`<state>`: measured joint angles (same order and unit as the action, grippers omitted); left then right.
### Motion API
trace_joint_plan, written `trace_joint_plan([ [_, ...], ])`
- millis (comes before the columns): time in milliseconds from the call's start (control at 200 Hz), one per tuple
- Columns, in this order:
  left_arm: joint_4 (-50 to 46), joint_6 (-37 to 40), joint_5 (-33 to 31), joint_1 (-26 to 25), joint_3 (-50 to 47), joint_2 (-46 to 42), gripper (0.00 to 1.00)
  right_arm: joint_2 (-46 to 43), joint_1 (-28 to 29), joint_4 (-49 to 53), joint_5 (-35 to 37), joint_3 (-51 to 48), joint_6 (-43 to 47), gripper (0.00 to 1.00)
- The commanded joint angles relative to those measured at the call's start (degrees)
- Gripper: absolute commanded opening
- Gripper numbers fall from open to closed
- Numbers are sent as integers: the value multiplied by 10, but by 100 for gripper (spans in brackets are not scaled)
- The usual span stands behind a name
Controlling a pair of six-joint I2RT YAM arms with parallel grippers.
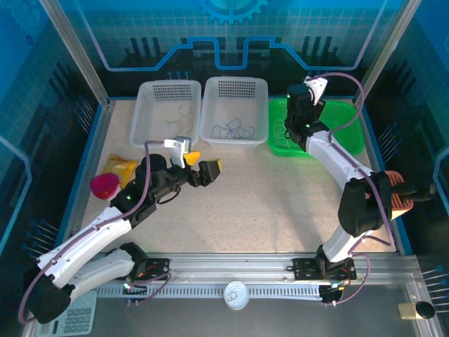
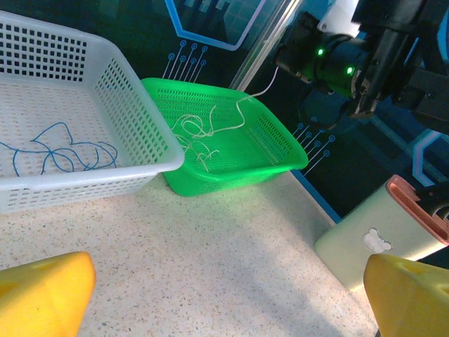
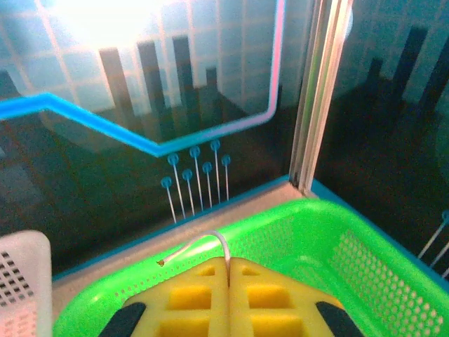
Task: Untangle the cables
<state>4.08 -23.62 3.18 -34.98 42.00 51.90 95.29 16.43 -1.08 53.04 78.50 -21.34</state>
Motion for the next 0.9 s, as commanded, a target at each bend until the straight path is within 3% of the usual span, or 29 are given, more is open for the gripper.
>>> trace_joint_plan([
  [0, -6, 2, -5, 5, 19, -17, 99, 7, -21, 106, -62, -12, -81, 1],
  [50, -9, 3, -5, 5, 22, -20, 99, 5, -30, 137, -119, -7, -76, 19],
  [115, -15, 3, -5, 5, 27, -21, 99, -2, -44, 180, -224, 8, -64, 61],
  [175, -30, 4, -14, 5, 36, -20, 99, -25, -46, 179, -303, -5, -43, 81],
  [210, -37, 3, -24, 6, 41, -20, 99, -48, -43, 168, -334, -22, -35, 100],
  [345, -60, 6, -113, 9, 47, -29, 99, -144, -32, 149, -387, -99, -37, 100],
  [505, -23, 59, -254, 49, 11, -55, 99, -248, -24, 128, -383, -198, -30, 100],
  [700, 8, 148, -297, 167, -33, -69, 99, -342, -16, -16, -327, -355, 47, 100],
  [890, 95, 201, -299, 251, -137, -76, 99, -325, -18, -69, -270, -413, 139, 100],
])
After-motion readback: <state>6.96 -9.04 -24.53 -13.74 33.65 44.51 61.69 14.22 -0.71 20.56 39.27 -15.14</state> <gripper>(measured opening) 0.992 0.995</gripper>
